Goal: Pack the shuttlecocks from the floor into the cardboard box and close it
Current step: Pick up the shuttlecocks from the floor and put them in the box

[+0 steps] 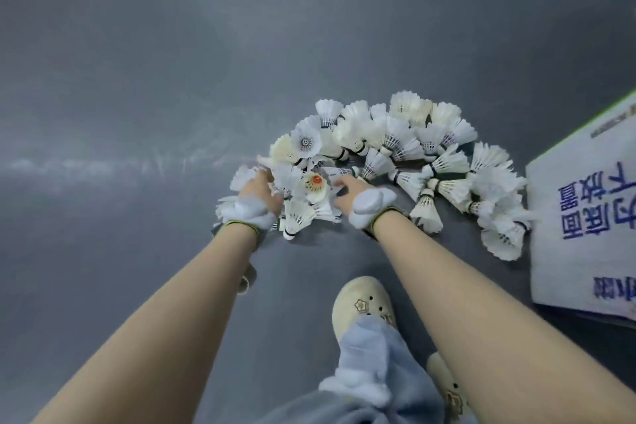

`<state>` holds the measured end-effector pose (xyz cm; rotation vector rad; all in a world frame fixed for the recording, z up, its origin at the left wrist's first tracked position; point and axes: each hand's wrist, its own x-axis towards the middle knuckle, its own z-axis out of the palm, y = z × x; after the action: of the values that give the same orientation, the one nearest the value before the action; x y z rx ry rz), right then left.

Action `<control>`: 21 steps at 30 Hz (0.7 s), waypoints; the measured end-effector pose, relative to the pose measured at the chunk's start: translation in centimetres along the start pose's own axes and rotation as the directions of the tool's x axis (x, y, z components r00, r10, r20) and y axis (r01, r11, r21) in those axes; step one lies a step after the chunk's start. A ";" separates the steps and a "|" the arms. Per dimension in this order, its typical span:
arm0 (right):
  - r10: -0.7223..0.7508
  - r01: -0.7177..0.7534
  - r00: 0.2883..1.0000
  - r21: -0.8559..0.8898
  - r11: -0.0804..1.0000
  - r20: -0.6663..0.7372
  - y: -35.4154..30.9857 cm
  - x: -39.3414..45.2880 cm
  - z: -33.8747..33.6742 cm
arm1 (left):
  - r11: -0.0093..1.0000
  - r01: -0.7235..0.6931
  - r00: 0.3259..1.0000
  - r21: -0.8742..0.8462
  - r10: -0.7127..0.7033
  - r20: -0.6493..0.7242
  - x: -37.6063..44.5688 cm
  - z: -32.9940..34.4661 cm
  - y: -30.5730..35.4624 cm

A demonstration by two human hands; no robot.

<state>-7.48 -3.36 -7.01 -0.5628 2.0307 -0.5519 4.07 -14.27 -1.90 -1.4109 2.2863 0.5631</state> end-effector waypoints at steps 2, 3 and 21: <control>-0.059 0.058 0.997 0.016 0.998 0.047 -0.1 0.8 1.9 | 0.996 0.056 0.998 -0.070 -0.059 -0.028 0.4 3.2 -1.1; -0.106 0.105 0.994 0.014 0.994 0.036 -0.2 0.9 2.2 | 0.995 0.058 0.996 -0.083 -0.063 -0.068 0.4 4.0 -1.2; -0.013 -0.009 0.999 0.409 0.912 0.051 1.6 5.0 4.6 | 0.937 0.272 0.943 -0.219 -0.305 -0.130 5.8 10.7 -4.4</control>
<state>-6.12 -5.73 -13.42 -0.3197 1.7919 -0.9266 6.90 -14.78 -14.48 -1.9152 2.1289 0.6134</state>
